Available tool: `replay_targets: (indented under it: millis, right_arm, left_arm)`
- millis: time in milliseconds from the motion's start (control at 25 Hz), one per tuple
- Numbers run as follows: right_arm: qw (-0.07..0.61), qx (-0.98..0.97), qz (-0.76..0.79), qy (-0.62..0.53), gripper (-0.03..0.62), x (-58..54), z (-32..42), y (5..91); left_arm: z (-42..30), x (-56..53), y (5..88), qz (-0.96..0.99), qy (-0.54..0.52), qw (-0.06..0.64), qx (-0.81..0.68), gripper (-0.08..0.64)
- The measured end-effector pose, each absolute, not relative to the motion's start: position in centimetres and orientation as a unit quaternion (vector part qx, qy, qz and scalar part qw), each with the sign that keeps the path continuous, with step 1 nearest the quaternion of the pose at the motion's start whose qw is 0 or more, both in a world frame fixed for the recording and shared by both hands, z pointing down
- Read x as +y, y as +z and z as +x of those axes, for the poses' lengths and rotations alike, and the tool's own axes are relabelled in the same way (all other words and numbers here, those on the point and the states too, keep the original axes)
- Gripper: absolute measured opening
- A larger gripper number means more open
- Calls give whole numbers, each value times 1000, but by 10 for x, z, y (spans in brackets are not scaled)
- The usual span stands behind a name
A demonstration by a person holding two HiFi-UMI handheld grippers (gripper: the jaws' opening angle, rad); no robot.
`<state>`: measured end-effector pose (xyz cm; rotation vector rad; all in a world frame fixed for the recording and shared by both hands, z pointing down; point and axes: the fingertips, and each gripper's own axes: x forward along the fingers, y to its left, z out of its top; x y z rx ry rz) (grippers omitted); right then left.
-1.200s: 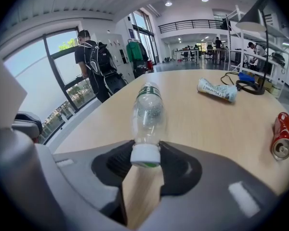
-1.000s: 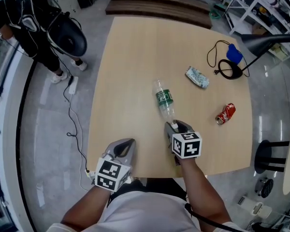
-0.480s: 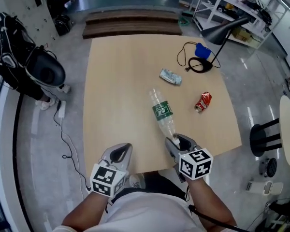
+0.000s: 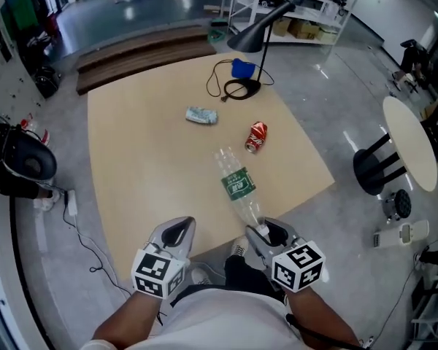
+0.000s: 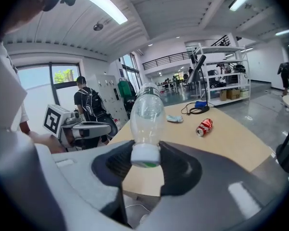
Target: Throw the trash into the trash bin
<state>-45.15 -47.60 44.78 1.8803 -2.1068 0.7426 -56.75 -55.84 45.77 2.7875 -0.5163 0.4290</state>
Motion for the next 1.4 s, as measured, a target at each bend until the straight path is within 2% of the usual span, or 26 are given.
replay_targets:
  millis: [800,1400]
  right_arm:
    - [43,-591,773,225,153,-328,-305,409]
    - [0,-459,862,213,153,-133,-175,409]
  left_arm:
    - [-362,-443,425,984,153,84,24,6]
    - [-196,-287,420,971,166,45,164,6]
